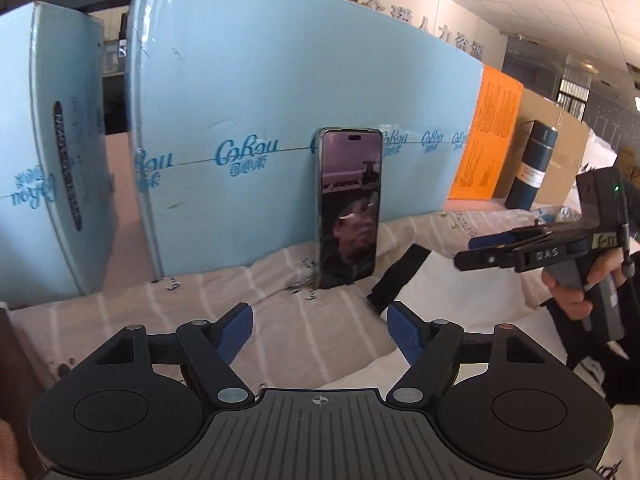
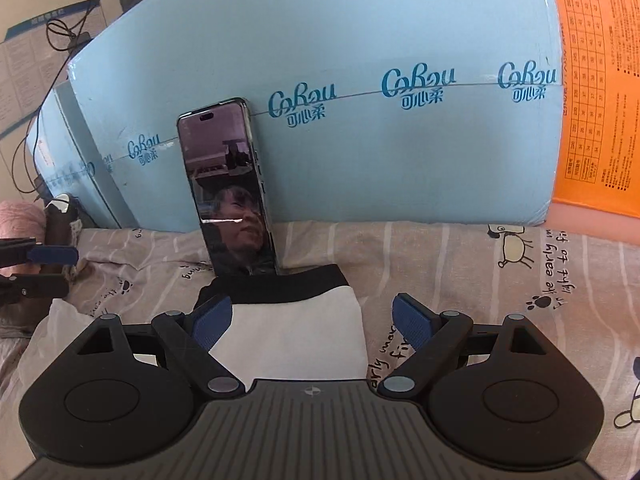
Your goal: Fold clothes
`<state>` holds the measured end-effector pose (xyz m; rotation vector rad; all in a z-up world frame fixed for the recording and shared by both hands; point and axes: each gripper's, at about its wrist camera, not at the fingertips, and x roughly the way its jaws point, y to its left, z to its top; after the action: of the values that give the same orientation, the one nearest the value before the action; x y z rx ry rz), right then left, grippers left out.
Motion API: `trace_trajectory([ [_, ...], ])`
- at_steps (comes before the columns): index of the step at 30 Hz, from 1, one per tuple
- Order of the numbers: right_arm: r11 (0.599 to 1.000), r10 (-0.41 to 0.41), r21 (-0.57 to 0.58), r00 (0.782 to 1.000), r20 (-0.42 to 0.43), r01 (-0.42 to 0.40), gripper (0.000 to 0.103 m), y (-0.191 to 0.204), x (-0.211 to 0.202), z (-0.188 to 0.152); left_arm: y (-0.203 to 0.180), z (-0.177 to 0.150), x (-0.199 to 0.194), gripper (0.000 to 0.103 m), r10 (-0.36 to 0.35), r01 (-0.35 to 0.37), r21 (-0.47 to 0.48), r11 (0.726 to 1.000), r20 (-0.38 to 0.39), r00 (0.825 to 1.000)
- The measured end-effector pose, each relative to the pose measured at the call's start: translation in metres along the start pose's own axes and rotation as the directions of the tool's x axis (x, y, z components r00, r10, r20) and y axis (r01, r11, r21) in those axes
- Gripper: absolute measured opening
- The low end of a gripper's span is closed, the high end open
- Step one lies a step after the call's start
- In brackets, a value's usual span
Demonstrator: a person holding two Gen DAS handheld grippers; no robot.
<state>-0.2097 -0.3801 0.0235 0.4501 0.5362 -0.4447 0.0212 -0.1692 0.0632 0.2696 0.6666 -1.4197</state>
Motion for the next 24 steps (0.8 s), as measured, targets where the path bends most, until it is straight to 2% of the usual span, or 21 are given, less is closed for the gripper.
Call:
trace_trajectory([
  [1, 1.000, -0.006, 0.023, 1.000, -0.010, 0.006, 0.087, -0.004, 0.007, 0.001, -0.005, 0.003, 0.016, 0.075, -0.028, 0.027, -0.027, 0.999, -0.022, 0.999],
  [4, 0.998, -0.022, 0.054, 0.999, -0.032, 0.024, 0.087, -0.011, 0.020, 0.001, -0.020, 0.001, 0.064, 0.072, -0.045, 0.043, -0.022, 0.999, -0.101, 0.994],
  [7, 0.998, -0.036, 0.055, 0.998, -0.052, 0.039, 0.082, -0.015, 0.028, -0.003, -0.029, -0.012, 0.094, 0.046, -0.070, 0.068, -0.020, 0.997, -0.159, 0.985],
  [8, 0.998, -0.037, 0.054, 0.998, -0.043, 0.039, 0.078, -0.016, 0.028, -0.005, -0.032, -0.016, 0.096, 0.036, -0.061, 0.063, 0.012, 0.998, -0.138, 0.989],
  [9, 0.998, -0.038, 0.053, 0.999, -0.034, 0.040, 0.064, -0.017, 0.027, -0.006, -0.036, -0.018, 0.097, 0.020, -0.036, 0.043, 0.050, 0.998, -0.119, 0.992],
  [10, 0.998, -0.035, 0.054, 0.999, -0.023, 0.037, 0.056, -0.018, 0.026, -0.007, -0.037, -0.018, 0.096, 0.012, -0.023, 0.029, 0.063, 0.998, -0.104, 0.994],
  [11, 0.998, -0.027, 0.057, 1.000, -0.011, 0.028, 0.039, -0.019, 0.024, -0.007, -0.037, -0.018, 0.095, 0.010, -0.012, 0.019, 0.070, 0.997, -0.090, 0.996],
  [12, 0.998, -0.019, 0.060, 1.000, 0.002, 0.019, 0.024, -0.021, 0.023, -0.007, -0.037, -0.017, 0.093, 0.009, 0.002, 0.003, 0.086, 0.996, -0.066, 0.998],
  [15, 0.999, -0.033, 0.035, 0.999, 0.034, 0.032, 0.007, -0.019, 0.021, -0.005, -0.039, -0.011, 0.089, 0.008, 0.021, -0.018, 0.132, 0.991, -0.024, 0.999],
  [18, 0.996, -0.090, -0.004, 0.993, 0.081, 0.090, 0.004, -0.015, 0.021, 0.002, -0.041, -0.007, 0.097, 0.008, 0.049, -0.043, 0.172, 0.984, -0.034, 0.998],
  [20, 0.993, -0.118, -0.008, 0.990, 0.073, 0.119, 0.004, -0.015, 0.024, 0.003, -0.040, -0.008, 0.103, 0.011, 0.054, -0.042, 0.184, 0.982, -0.058, 0.997],
  [23, 0.993, -0.120, 0.017, 0.991, 0.051, 0.119, 0.006, -0.020, 0.027, -0.001, -0.036, -0.003, 0.098, 0.022, 0.070, -0.060, 0.184, 0.981, -0.052, 0.996],
  [24, 0.993, -0.113, 0.036, 0.992, 0.051, 0.111, 0.013, -0.023, 0.026, -0.002, -0.035, 0.000, 0.095, 0.033, 0.075, -0.065, 0.179, 0.982, -0.047, 0.996],
])
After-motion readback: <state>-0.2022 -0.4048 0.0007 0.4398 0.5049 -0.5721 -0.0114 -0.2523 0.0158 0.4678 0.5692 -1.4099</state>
